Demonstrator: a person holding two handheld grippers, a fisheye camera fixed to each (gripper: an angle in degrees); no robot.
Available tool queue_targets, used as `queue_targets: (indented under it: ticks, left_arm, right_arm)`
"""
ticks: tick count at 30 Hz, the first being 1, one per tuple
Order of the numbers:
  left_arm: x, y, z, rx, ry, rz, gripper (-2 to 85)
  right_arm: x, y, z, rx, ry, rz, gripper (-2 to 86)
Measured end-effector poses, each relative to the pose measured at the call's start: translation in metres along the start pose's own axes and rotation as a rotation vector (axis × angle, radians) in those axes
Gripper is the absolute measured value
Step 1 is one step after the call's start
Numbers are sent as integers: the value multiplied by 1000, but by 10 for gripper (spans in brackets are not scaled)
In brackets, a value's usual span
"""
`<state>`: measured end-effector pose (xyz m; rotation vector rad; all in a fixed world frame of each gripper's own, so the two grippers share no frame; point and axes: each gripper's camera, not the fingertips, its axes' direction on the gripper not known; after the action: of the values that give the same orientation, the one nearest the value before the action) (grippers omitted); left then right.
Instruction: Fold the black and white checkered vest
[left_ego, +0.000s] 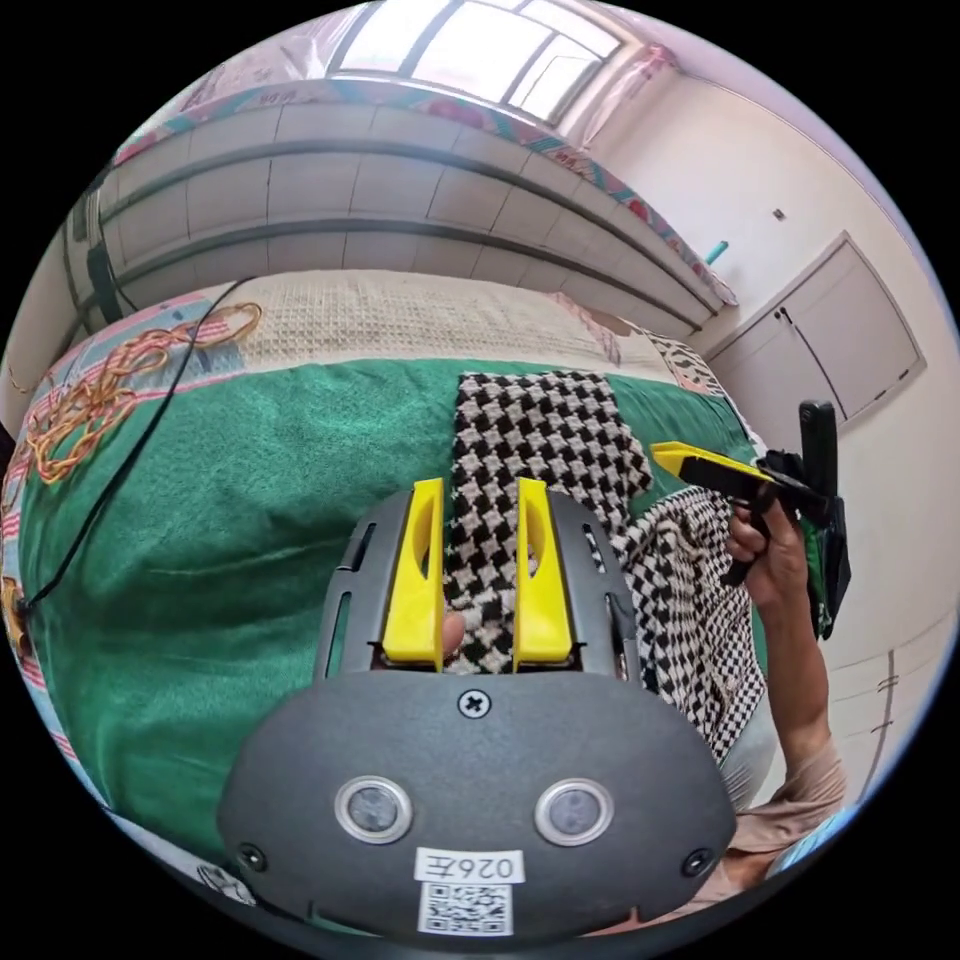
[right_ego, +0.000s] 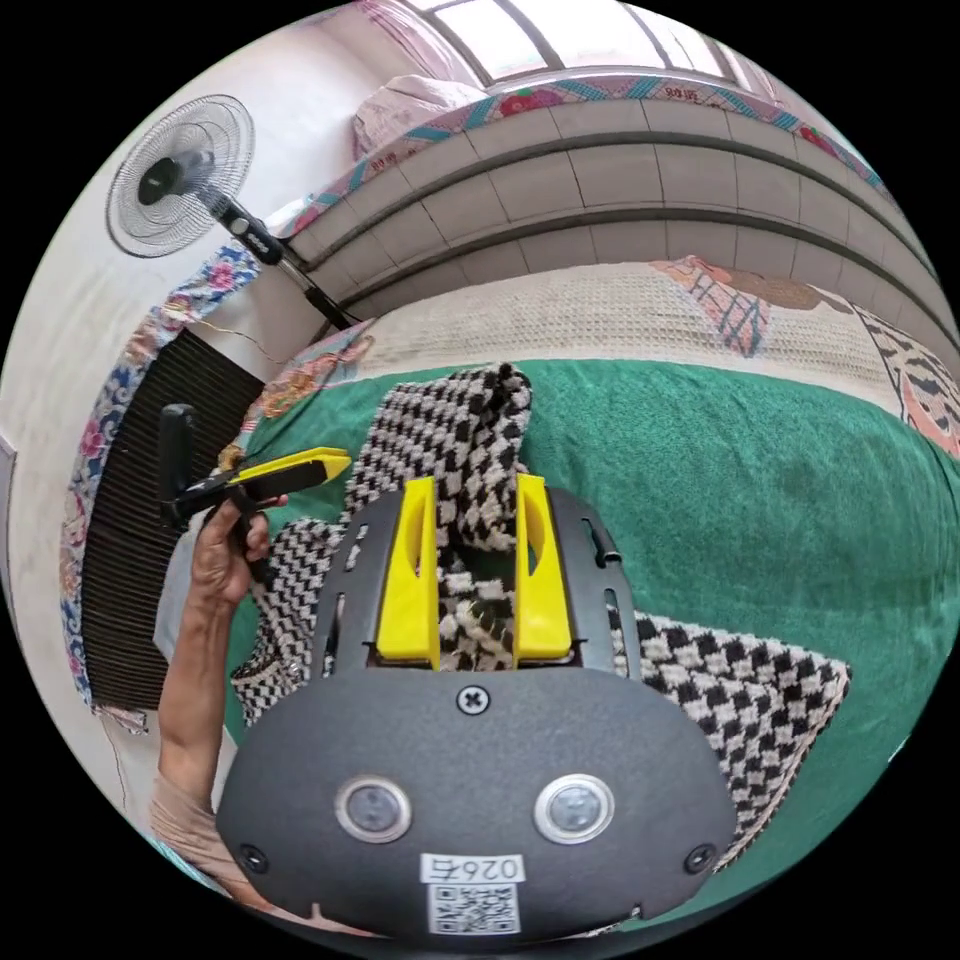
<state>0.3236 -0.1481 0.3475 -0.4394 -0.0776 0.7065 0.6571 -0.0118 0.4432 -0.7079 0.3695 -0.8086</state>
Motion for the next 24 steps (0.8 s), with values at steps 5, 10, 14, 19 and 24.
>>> queue_targets:
  ticks: [5, 10, 14, 19, 24]
  left_arm:
    - [5, -12, 18, -57, -79, 71, 56]
    - [20, 1, -38, 161, 7, 153, 6]
    - [42, 34, -85, 331, 209, 291, 0]
    - [104, 130, -101, 274, -11, 612, -2]
    - [93, 140, -72, 171, -247, 511, 10]
  right_arm:
    - [15, -11, 50, -54, -100, 33, 55]
    - [-18, 3, 28, 129, -25, -29, 31]
    - [-78, 59, -26, 403, 46, -230, -2]
    - [-144, 176, -83, 464, 123, -633, -9]
    - [-135, 192, -32, 400, 434, -464, -6]
